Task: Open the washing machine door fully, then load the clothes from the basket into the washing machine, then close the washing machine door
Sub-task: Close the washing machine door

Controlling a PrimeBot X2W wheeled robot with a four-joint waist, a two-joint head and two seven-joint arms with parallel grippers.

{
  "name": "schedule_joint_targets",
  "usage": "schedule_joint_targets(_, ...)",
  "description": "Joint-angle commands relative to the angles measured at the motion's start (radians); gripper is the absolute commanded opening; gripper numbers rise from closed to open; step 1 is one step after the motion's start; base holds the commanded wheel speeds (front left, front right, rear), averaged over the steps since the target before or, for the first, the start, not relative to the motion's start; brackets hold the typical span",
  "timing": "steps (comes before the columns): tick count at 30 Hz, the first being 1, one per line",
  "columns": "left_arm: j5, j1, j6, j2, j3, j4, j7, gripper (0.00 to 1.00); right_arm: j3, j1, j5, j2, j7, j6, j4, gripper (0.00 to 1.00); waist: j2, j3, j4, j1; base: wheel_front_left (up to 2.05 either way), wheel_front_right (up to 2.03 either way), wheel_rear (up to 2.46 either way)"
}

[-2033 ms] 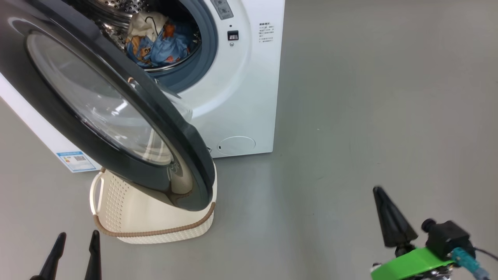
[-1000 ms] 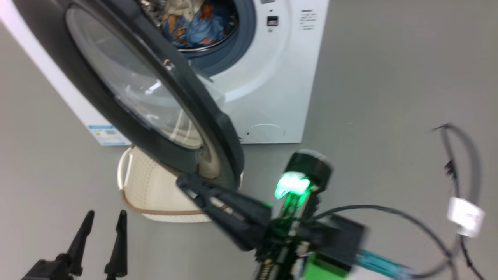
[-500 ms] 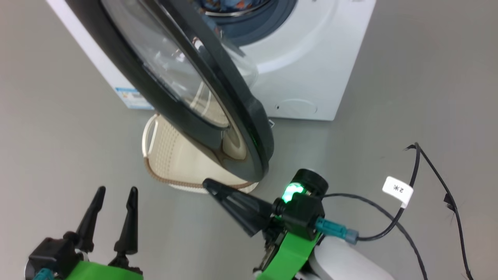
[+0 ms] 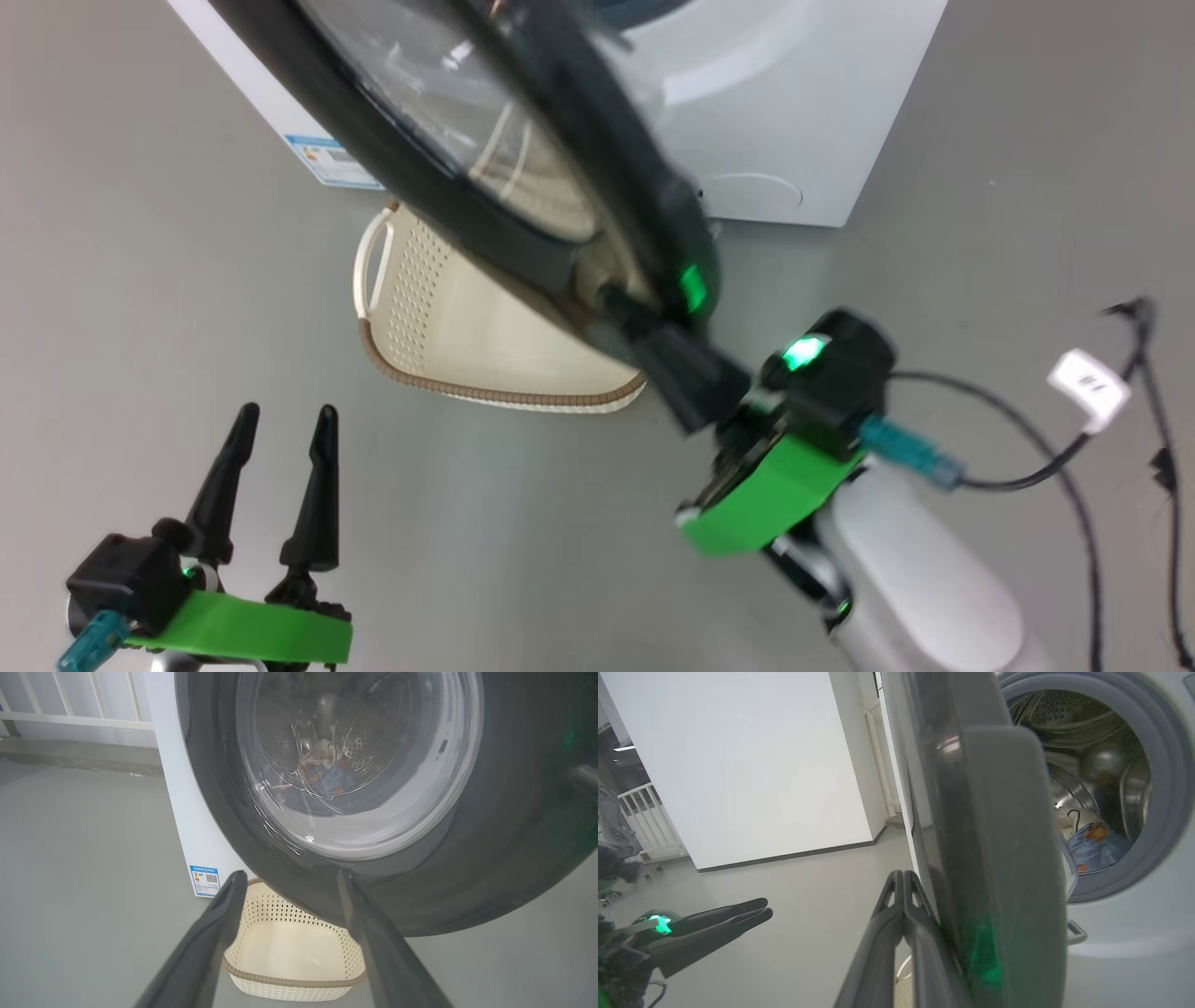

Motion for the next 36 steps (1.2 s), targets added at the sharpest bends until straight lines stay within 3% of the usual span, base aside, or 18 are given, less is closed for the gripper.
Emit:
schedule_joint_targets(1, -0.009, -0.029, -0.002, 0.024, 0.031, -0.029, -0.006, 1.0, -0.038, -0.026, -0.015, 0.027, -0.005, 0.001, -0.038, 0.0, 0.0, 0.018, -0.001, -0.0001, 0.0, 0.0, 0.0)
schedule_joint_targets(21, -0.045, -0.151, -0.003, 0.042, -0.074, -0.039, -0.006, 1.0, -0.286, -0.291, -0.117, 0.029, -0.005, 0.001, 0.056, 0.0, 0.0, 0.178, 0.022, -0.0001, 0.0, 0.0, 0.0)
schedule_joint_targets(36, -0.074, -0.257, -0.003, 0.049, -0.135, -0.059, -0.006, 1.0, -0.424, -0.574, -0.091, 0.02, -0.005, 0.001, 0.203, 0.0, 0.0, 0.31, 0.033, -0.0001, 0.0, 0.0, 0.0)
